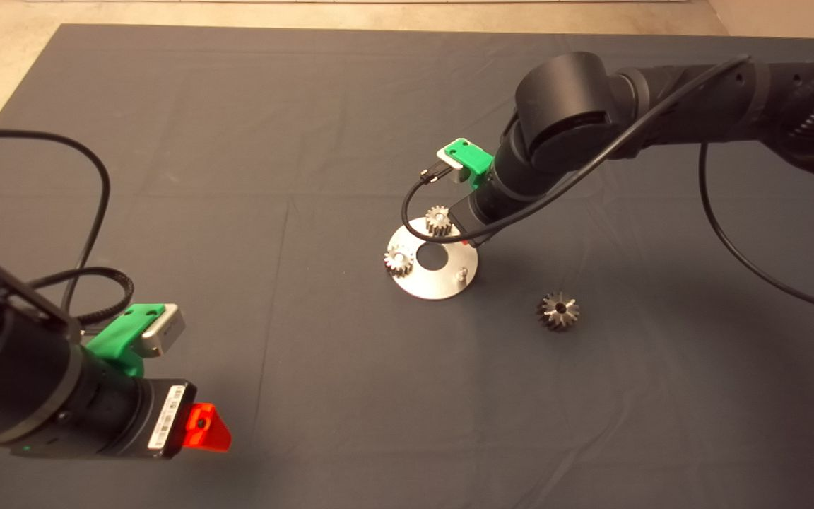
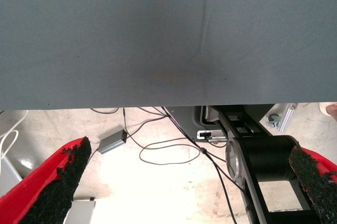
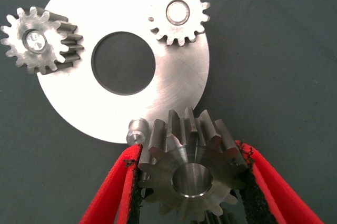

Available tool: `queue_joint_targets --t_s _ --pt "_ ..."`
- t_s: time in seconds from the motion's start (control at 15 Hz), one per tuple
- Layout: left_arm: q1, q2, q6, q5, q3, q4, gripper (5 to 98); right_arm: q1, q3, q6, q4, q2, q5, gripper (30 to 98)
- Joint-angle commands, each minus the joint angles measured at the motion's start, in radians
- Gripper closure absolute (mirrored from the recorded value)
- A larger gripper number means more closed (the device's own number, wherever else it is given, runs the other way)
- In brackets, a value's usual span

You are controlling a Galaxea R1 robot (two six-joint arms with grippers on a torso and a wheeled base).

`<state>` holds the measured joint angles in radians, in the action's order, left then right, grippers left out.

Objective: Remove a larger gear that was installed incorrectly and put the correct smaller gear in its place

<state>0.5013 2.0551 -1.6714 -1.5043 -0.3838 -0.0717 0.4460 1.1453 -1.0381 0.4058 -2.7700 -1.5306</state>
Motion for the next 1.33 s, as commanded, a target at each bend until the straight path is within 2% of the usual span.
queue_joint_targets --t_s 0.0,0.47,1.0,1.27 --pt "0.002 -0.002 -0.008 -0.004 0.013 0.018 5.9 0.028 -0.008 -0.008 -0.062 -0.004 -0.057 88.1" --pt "0.002 -0.003 -0.008 -0.004 0.014 0.018 5.9 -0.006 -0.007 -0.008 -0.076 -0.004 -0.057 88.1" --pt "0.002 -0.003 -0.008 -0.004 0.013 0.018 5.9 -0.029 0.005 -0.007 -0.075 -0.01 -0.045 88.2" --pt "-0.009 -0.003 -0.008 0.002 0.014 0.018 5.9 -0.036 0.006 -0.007 -0.074 -0.01 -0.045 88.2"
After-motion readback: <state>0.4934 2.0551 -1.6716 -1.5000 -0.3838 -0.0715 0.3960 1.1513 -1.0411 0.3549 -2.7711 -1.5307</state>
